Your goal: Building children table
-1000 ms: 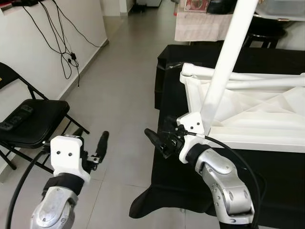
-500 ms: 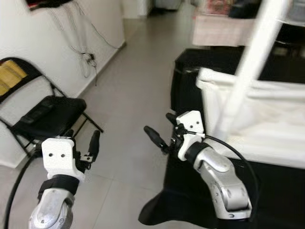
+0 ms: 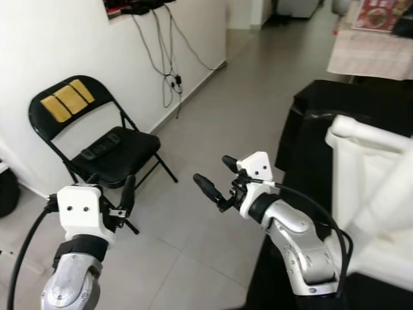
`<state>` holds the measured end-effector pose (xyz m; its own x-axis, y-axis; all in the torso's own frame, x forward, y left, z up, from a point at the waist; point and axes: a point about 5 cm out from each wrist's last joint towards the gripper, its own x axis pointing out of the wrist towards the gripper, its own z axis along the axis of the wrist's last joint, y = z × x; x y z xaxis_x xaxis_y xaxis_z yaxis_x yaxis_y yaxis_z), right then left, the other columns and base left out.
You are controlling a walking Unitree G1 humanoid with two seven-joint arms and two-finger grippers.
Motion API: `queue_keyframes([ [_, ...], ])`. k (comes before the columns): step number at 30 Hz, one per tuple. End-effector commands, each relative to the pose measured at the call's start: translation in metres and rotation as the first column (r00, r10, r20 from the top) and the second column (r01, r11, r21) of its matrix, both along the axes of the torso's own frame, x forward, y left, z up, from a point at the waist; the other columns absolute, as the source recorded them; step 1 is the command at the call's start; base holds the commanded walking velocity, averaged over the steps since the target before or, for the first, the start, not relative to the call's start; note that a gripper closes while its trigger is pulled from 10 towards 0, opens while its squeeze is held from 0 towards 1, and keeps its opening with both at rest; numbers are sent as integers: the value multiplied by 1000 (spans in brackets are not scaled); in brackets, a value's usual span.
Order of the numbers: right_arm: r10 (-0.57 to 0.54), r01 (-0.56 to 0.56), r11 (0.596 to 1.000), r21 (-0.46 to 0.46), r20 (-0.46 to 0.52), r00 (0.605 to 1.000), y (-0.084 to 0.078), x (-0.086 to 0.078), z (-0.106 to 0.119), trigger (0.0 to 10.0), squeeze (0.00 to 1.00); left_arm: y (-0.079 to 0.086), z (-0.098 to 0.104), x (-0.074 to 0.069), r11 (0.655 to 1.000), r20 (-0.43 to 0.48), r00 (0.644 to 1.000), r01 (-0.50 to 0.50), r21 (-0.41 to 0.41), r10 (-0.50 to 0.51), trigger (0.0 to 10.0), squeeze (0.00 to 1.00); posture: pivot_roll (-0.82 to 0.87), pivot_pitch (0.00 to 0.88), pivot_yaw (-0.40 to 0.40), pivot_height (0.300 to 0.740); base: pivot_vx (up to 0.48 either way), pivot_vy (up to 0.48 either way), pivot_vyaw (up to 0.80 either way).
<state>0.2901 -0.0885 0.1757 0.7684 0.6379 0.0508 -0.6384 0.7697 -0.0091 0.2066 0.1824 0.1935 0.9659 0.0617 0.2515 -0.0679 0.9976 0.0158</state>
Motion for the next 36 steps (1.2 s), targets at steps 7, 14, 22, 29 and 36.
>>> queue_keyframes([
  [7, 35, -35, 999, 15, -14, 999, 6, 0, -3, 10000, 0, 4, -7, 0, 1000, -25, 1000, -13, 3, 13, 10000, 0, 19, 109, 11, 740, 310, 0, 0],
  [14, 39, -38, 999, 23, -21, 999, 5, 0, -4, 10000, 0, 3, -8, -1, 1000, -26, 1000, -9, 2, 9, 10000, 0, 19, 107, 11, 740, 309, 0, 0],
  [22, 46, -46, 999, 30, -29, 999, 5, 0, -5, 10000, 0, 3, -10, -1, 1000, -30, 1000, -4, 2, 4, 10000, 0, 16, 97, 11, 740, 309, 0, 0],
  [29, 48, -47, 998, 34, -32, 998, 6, -1, -5, 10000, 0, 2, -10, -1, 1000, -30, 1000, 2, 4, -2, 10000, 0, 17, 94, 12, 740, 311, 0, 0],
  [36, 37, -35, 998, 50, -36, 999, 4, 1, -4, 10000, 0, 2, -10, 0, 1000, -27, 1000, 5, 1, -5, 10000, 0, 17, 100, 11, 740, 317, 0, 0],
])
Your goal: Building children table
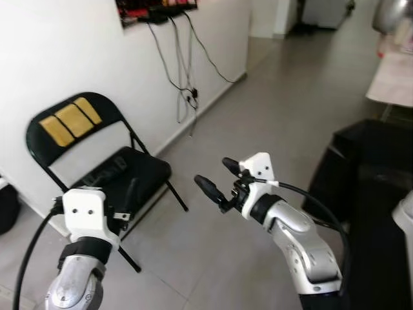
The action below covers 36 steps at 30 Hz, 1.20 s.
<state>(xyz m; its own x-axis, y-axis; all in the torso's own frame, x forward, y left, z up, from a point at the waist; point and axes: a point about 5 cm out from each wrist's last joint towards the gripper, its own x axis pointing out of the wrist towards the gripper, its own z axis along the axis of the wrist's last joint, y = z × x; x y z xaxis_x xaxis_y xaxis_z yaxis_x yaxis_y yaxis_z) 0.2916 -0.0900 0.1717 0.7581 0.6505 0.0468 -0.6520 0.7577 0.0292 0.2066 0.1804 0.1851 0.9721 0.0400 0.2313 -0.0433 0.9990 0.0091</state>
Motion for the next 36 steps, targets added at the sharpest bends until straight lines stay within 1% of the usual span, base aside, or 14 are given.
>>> queue_keyframes([
  [1, 18, -18, 1000, 22, -9, 1000, 6, 0, 0, 10000, 0, 4, -1, 0, 1000, -7, 1000, -19, 9, 19, 10000, 0, 17, 100, 11, 740, 319, 0, 0],
  [14, 0, 1, 1000, 26, -19, 1000, 4, 3, 0, 10000, 0, 4, -1, 2, 1000, -3, 1000, -18, 7, 18, 10000, 0, 16, 103, 11, 740, 316, 0, 0],
  [36, -5, 6, 1000, 22, -42, 999, 6, 6, -2, 10000, 0, 5, 0, 3, 1000, -7, 1000, -10, 4, 10, 10000, 0, 15, 101, 17, 740, 318, 0, -800],
])
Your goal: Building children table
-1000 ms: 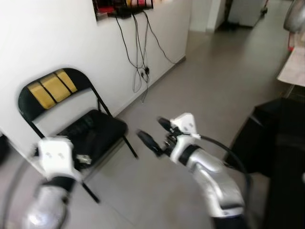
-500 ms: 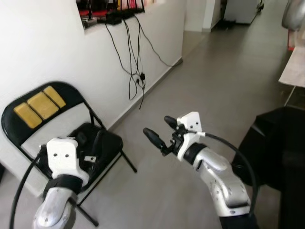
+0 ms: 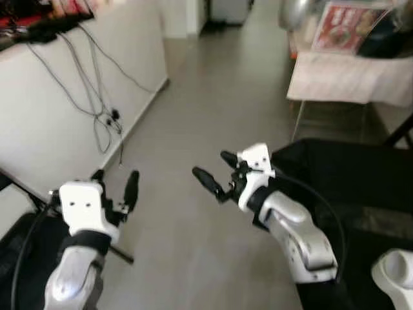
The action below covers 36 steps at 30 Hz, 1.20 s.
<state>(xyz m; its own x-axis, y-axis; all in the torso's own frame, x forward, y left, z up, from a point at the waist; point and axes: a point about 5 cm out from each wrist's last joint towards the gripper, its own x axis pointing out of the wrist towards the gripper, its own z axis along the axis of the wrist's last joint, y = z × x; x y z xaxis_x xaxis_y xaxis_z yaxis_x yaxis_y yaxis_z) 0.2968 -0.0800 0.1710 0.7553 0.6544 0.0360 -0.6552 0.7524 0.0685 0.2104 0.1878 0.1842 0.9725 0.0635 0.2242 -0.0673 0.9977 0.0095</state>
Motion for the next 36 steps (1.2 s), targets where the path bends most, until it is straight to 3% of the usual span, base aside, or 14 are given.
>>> queue_keyframes([
  [1, -11, 11, 1000, 0, -9, 1000, -4, 0, -1, 10000, 0, -2, 1, -1, 1000, 0, 1000, 14, 4, -14, 10000, 0, 15, 101, 17, 740, 315, 0, -800],
  [11, -10, 10, 1000, 4, -10, 1000, -3, 1, -1, 10000, 0, -2, 0, 0, 1000, -9, 1000, 27, -7, -27, 10000, 0, 17, 100, 18, 740, 275, 0, -800],
  [29, -2, 2, 1000, 17, -13, 1000, -1, -1, -1, 10000, 0, -1, -1, 0, 998, -18, 999, 46, -37, -47, 10000, 0, 20, 91, 26, 740, 0, 0, -800],
  [36, 1, -1, 1000, 22, -14, 1000, -1, -1, -2, 10000, 0, -1, -4, 1, 998, -43, 998, 46, -39, -48, 10000, 0, 20, 85, 29, 740, 0, 480, -800],
])
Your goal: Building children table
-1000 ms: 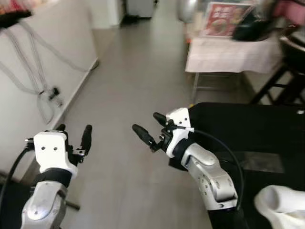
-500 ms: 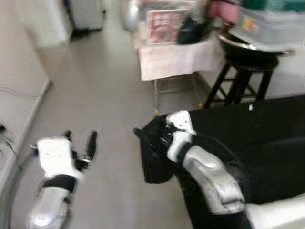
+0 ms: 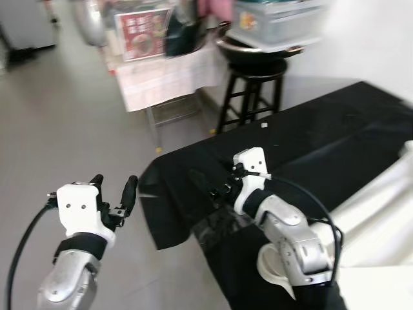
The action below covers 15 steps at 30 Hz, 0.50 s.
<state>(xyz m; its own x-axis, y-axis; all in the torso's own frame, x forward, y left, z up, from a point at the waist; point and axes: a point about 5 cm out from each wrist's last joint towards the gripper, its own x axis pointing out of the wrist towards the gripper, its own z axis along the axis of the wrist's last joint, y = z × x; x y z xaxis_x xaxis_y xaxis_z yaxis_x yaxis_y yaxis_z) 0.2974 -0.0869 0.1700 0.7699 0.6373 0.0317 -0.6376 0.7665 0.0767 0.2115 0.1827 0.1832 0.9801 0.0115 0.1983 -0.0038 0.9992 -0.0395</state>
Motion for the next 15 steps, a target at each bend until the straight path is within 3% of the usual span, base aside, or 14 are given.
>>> queue_keyframes([
  [1, 24, -23, 1000, 19, -6, 1000, 6, -2, -1, 10000, 0, 4, -2, 0, 1000, -13, 1000, -13, 14, 13, 10000, 0, 20, 84, 29, 740, 0, 0, -800],
  [15, 23, -22, 999, 23, -8, 1000, 5, -2, -2, 10000, 0, 4, -2, -2, 1000, -11, 1000, 1, 12, -1, 10000, 0, 21, 83, 28, 740, 0, 0, -800],
])
